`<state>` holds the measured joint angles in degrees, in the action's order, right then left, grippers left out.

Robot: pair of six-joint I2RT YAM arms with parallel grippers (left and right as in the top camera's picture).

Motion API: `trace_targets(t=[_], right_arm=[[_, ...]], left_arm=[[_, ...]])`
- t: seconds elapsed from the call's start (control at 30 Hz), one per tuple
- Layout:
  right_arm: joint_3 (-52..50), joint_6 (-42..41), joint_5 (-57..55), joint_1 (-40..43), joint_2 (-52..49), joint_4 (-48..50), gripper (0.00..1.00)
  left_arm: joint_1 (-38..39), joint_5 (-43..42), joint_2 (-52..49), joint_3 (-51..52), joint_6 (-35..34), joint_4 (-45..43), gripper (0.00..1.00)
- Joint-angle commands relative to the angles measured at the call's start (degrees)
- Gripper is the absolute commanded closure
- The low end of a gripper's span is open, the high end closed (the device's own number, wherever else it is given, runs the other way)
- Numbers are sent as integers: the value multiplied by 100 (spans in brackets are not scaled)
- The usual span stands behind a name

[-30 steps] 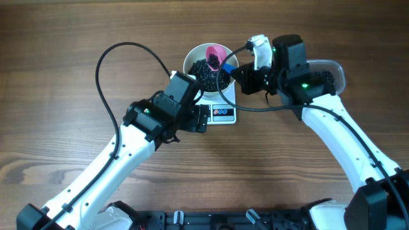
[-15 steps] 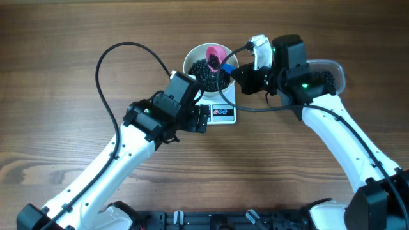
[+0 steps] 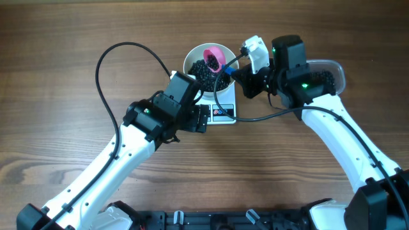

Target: Scoop item into bowl and weigh 150g on scale

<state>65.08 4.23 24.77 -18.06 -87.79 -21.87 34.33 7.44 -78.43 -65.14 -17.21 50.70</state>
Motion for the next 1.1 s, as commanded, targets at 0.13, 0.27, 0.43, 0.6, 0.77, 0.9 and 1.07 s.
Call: trace_targets(t=[0.13,0.27,0.43,0.6,0.77,0.9,1.07], right_arm=[[92,168,407,4,133,-70,96],[92,-212,363,4,133,24,96],[92,-599,361,4,133,37,96],[92,-1255,361,4,133,39,96],[92,-1388,361,4,133,48,96],[92,-1388,361,4,133,109,96],[92,-1379,332,4,133,247,96]], left_arm=[[-48,-31,-35,33,50,-15,0],[-48,-31,-35,33,50,-15,0],[-48,-31,-35,33,50,-15,0],[-48,-31,-35,33,50,-15,0],[-48,-31,-35,33,50,-15,0],[-48,-31,-35,33,50,-15,0],[-48,-31,-35,33,50,-15,0]])
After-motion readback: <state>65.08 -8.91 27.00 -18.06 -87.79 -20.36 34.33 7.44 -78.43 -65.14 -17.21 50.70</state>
